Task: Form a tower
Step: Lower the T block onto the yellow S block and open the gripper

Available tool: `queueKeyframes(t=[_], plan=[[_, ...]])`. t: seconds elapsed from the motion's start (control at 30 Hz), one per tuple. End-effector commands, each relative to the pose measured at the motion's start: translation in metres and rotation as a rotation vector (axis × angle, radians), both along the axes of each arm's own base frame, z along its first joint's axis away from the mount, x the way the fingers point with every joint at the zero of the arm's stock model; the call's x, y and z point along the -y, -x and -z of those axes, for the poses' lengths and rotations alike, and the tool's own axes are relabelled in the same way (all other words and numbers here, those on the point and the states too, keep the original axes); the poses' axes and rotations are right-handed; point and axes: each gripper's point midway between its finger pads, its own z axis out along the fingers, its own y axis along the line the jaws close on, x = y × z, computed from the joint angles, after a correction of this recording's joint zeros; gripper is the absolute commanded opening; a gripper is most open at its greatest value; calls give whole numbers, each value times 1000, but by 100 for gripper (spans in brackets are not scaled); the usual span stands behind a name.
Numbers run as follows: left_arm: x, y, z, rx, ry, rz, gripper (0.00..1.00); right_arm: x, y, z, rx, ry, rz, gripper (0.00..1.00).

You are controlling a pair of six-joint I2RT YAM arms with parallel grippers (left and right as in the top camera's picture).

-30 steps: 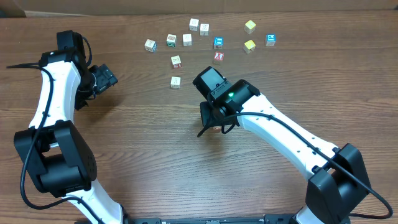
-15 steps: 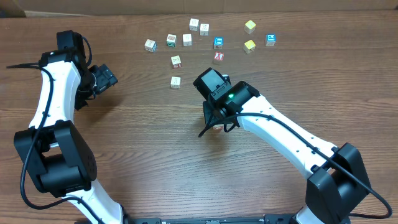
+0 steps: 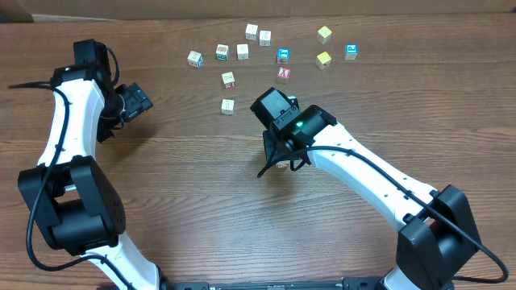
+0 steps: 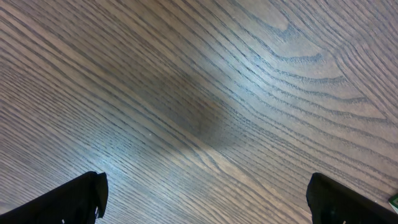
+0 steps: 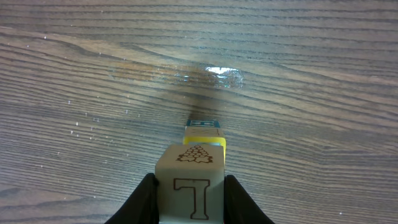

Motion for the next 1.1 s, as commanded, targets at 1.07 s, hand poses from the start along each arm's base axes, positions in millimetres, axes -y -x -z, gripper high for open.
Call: queueKeyframes(t=[1.07], plan=[[0, -4, -2, 10, -3, 10, 100, 8, -2, 16, 7, 51, 6, 25]])
